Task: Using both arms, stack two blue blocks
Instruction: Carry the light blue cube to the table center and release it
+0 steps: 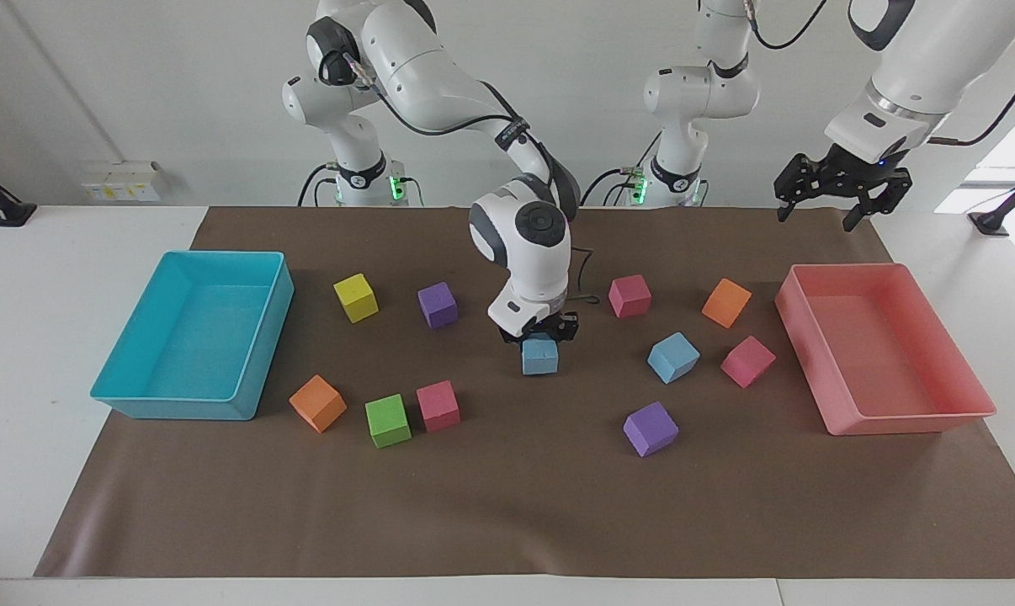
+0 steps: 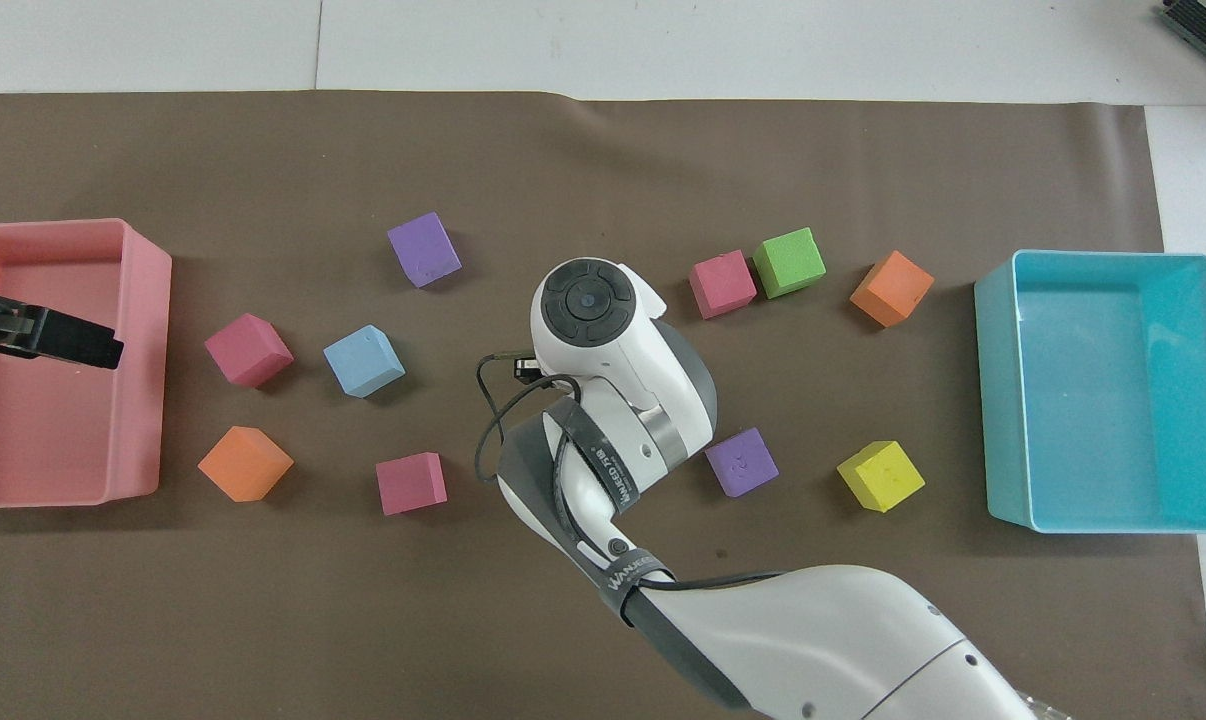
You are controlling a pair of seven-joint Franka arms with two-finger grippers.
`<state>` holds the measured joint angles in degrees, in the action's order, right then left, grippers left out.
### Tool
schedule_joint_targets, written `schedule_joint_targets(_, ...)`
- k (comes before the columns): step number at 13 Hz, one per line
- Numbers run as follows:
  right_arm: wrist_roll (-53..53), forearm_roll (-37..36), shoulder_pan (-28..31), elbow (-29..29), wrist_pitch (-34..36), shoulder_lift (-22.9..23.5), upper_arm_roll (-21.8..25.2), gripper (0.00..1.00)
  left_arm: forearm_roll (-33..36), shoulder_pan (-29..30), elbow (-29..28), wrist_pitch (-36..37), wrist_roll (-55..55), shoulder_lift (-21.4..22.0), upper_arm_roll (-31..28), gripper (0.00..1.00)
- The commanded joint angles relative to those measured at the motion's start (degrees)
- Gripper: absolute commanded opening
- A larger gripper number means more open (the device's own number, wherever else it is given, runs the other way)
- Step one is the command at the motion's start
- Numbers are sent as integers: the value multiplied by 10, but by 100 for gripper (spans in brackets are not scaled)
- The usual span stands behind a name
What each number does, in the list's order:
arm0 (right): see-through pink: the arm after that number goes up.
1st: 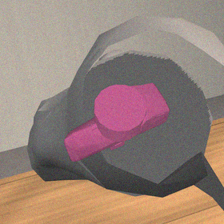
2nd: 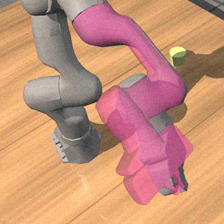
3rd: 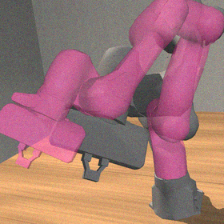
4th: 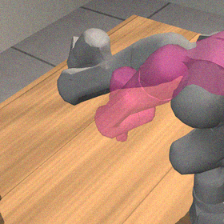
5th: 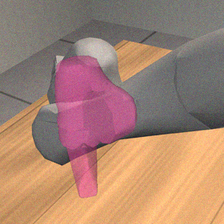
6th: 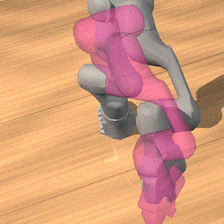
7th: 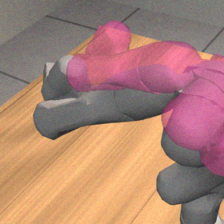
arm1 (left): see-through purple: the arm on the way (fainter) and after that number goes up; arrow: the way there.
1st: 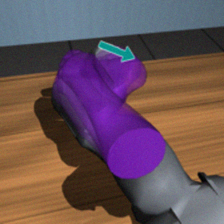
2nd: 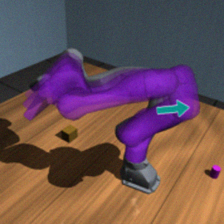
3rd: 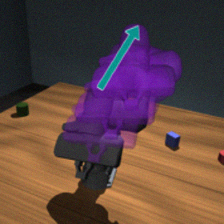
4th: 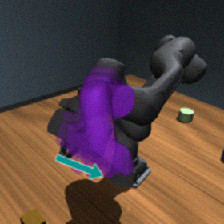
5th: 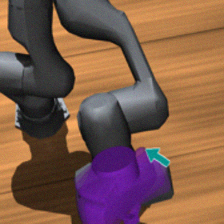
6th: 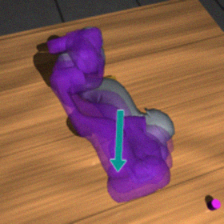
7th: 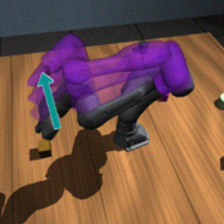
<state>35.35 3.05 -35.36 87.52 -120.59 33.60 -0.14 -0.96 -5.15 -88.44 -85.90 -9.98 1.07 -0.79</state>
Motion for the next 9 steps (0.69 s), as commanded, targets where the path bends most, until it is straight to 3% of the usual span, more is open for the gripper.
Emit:
schedule_joint_targets(1,18,-2,4,39,-21,-14,-2,0,7,-11,-18,-10,6,16,-6,100)
schedule_joint_targets(9,-10,-9,3,75,-54,-28,-2,0,5,-11,-18,-15,6,16,-6,100)
